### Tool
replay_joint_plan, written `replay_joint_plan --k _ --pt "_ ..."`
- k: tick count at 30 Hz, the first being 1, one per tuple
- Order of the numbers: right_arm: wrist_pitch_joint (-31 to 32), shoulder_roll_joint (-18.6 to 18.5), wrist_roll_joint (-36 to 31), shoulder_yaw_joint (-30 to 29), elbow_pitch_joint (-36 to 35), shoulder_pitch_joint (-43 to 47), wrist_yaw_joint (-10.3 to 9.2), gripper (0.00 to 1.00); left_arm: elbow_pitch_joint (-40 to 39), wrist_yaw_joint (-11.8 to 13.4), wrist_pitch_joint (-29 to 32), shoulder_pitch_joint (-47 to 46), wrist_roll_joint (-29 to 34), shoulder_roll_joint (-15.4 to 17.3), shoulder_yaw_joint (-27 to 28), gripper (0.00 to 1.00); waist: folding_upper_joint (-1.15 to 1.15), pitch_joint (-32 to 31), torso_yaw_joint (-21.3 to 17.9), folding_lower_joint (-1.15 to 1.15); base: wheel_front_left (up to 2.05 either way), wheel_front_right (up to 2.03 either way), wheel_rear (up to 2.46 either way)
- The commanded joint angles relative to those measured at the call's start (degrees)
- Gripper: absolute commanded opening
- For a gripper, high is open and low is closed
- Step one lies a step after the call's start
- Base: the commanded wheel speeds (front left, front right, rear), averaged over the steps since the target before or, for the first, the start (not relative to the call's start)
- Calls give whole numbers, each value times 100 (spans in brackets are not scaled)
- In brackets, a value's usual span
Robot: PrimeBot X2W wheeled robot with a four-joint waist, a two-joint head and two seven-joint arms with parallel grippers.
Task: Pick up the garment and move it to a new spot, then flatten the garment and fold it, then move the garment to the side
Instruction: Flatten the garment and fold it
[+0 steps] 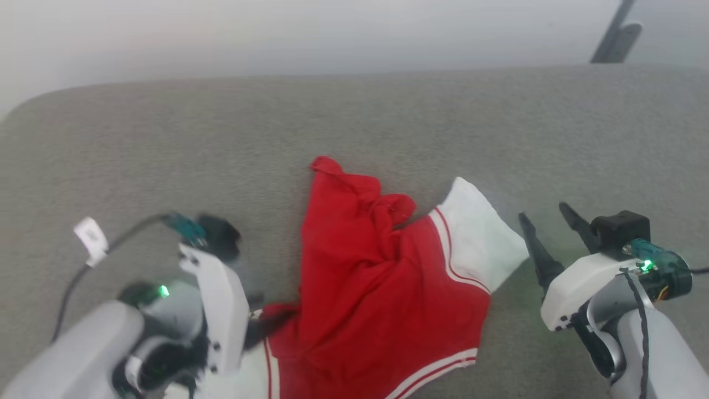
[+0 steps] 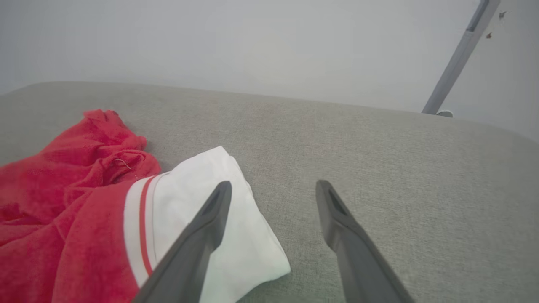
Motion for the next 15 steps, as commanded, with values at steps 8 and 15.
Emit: replay_joint_plan --k 8,15 --pt "755 -611 523 629 395 -391 -6 100 484 -420 -1697 -288 826 -68 457 100 0 -82 508 0 0 0 0" --pt "1351 -1062 982 1080 749 -866 -6 100 1234 -396 -3311 -286 1350 -177 897 100 0 77 840 0 0 0 0"
